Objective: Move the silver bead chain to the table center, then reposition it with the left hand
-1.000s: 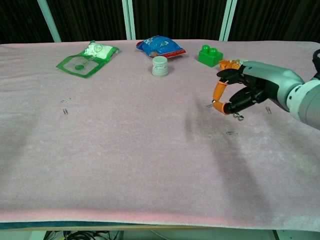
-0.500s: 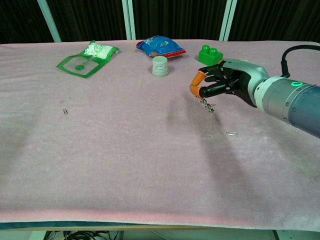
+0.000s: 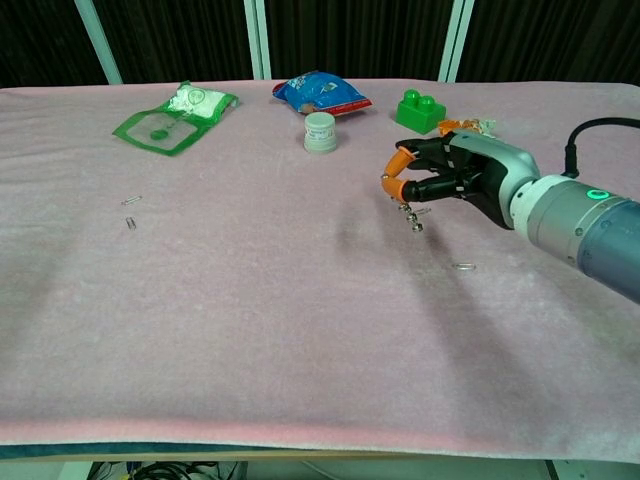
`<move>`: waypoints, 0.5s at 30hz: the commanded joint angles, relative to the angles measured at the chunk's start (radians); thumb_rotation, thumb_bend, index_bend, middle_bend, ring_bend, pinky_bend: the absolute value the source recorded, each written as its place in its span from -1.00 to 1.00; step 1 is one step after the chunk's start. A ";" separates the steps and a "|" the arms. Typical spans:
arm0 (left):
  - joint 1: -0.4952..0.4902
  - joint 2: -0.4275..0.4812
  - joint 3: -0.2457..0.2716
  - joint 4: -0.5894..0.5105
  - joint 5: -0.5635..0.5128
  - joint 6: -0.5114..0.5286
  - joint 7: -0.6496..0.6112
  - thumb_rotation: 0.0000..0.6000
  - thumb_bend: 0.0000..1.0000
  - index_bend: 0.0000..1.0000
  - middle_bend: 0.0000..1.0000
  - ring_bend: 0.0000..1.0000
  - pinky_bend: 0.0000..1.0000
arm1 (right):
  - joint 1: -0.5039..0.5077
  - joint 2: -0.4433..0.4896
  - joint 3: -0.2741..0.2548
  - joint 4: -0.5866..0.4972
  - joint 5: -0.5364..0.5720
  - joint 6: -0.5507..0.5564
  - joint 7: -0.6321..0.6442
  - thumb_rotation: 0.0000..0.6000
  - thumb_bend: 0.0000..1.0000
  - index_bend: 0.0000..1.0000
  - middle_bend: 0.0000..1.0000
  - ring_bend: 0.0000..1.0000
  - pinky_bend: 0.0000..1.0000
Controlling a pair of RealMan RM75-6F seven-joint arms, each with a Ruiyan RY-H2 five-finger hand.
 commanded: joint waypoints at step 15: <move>0.001 -0.006 0.003 -0.002 0.010 0.003 0.017 1.00 -0.42 -0.79 -0.90 -1.00 -1.00 | -0.015 -0.018 -0.056 0.109 -0.054 -0.011 0.057 1.00 -0.29 0.26 -1.00 -0.94 -0.63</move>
